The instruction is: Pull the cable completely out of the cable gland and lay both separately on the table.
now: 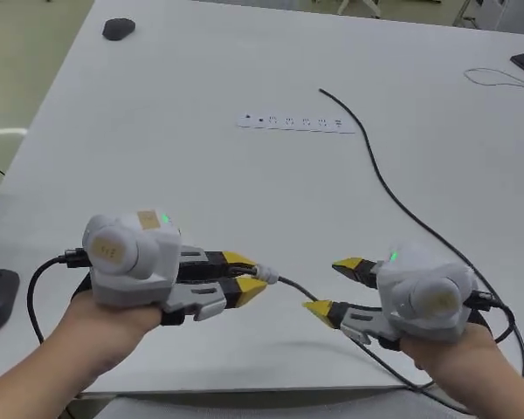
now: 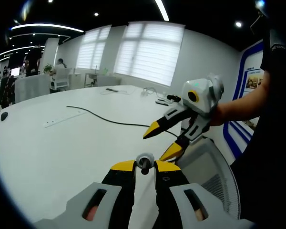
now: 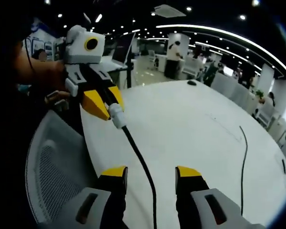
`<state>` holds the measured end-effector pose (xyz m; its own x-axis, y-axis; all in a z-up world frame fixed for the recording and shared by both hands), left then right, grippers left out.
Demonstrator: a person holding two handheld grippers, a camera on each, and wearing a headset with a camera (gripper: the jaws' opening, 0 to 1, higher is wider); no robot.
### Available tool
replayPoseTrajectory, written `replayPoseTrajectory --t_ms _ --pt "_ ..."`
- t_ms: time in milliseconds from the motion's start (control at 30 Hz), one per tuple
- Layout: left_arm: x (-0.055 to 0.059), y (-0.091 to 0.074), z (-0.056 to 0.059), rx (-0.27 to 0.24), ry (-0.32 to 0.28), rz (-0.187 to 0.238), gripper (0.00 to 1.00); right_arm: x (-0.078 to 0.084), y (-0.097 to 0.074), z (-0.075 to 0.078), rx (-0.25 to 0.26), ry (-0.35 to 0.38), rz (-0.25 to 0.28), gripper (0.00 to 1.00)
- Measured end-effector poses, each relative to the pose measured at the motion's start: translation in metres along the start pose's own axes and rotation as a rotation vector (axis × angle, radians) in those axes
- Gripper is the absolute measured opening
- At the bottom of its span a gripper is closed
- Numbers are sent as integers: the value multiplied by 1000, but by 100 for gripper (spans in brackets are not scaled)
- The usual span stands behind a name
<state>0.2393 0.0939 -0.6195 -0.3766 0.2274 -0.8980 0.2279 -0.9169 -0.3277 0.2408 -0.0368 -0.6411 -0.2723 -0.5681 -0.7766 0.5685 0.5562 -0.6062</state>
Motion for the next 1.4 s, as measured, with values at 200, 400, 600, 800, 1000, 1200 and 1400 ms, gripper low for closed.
replayPoseTrajectory --t_ms 200,400,600,800,1000,1200,1400 --pt "-1 0 5 -2 -2 5 15 -17 13 -15 -41 -53 36 29" --pt "-2 -1 12 -15 -10 15 15 -22 14 -22 -70 -85 56 17" --pt "-2 -1 17 -24 -19 27 15 -22 9 -29 -107 -98 82 2" --pt "-4 0 24 -10 -25 41 15 -21 3 -31 -117 -113 88 2" --pt "-4 0 28 -24 -15 34 15 -19 2 -33 -97 -158 90 0" --pt "-7 -6 26 -31 -11 44 15 -14 4 -27 -77 -140 62 0" --pt "-13 -10 23 -31 -19 72 15 0 7 -12 -38 -83 15 0"
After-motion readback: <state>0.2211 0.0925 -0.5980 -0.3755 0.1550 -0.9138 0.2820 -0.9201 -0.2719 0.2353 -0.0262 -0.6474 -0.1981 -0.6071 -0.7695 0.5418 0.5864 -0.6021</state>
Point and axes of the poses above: the centre of the closed fingertips' face, and the gripper's own axes: y roughly forward along the fingers, z roughly to its right, x roughly out of its underside, the point moved 5 cm from there along -y, roughly backward along the fingers, and after that the axes turned 7 degrees about x, right-handed, at the moved point
